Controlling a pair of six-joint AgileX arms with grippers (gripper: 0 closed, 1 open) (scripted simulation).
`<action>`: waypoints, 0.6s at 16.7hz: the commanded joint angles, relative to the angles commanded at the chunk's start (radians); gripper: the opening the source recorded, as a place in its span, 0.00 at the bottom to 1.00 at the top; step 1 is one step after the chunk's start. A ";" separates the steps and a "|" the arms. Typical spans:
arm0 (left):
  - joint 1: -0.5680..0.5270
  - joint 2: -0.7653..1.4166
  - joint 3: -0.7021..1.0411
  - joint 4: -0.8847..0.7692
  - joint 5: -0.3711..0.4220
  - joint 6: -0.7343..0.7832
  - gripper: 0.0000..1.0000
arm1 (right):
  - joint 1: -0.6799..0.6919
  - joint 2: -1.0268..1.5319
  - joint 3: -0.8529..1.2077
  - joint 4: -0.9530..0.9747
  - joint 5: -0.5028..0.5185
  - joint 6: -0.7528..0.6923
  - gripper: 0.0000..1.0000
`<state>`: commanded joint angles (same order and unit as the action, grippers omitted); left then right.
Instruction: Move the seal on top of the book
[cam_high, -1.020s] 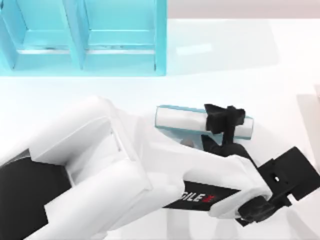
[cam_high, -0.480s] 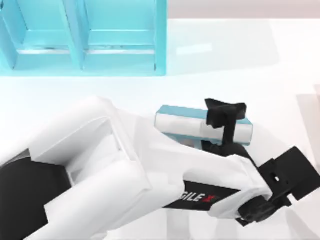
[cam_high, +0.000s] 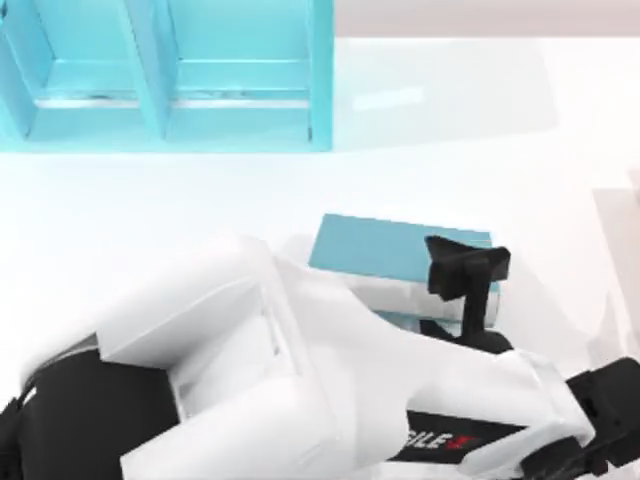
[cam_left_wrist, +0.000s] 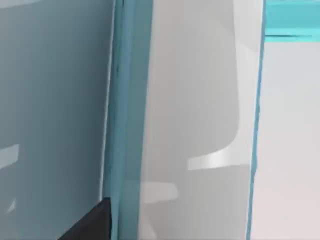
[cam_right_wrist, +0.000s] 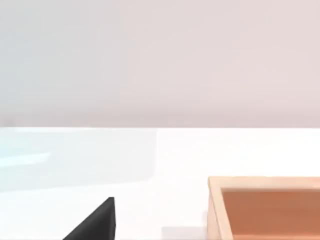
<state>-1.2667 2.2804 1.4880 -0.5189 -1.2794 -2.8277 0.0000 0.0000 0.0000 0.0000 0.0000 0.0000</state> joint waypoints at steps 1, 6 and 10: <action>-0.020 0.009 0.016 -0.078 0.002 -0.077 1.00 | 0.000 0.000 0.000 0.000 0.000 0.000 1.00; -0.130 0.052 0.097 -0.534 0.018 -0.499 1.00 | 0.000 0.000 0.000 0.000 0.000 0.000 1.00; -0.210 0.077 0.147 -0.863 0.033 -0.792 1.00 | 0.000 0.000 0.000 0.000 0.000 0.000 1.00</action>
<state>-1.4769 2.3571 1.6348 -1.3816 -1.2462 -3.6200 0.0000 0.0000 0.0000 0.0000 0.0000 0.0000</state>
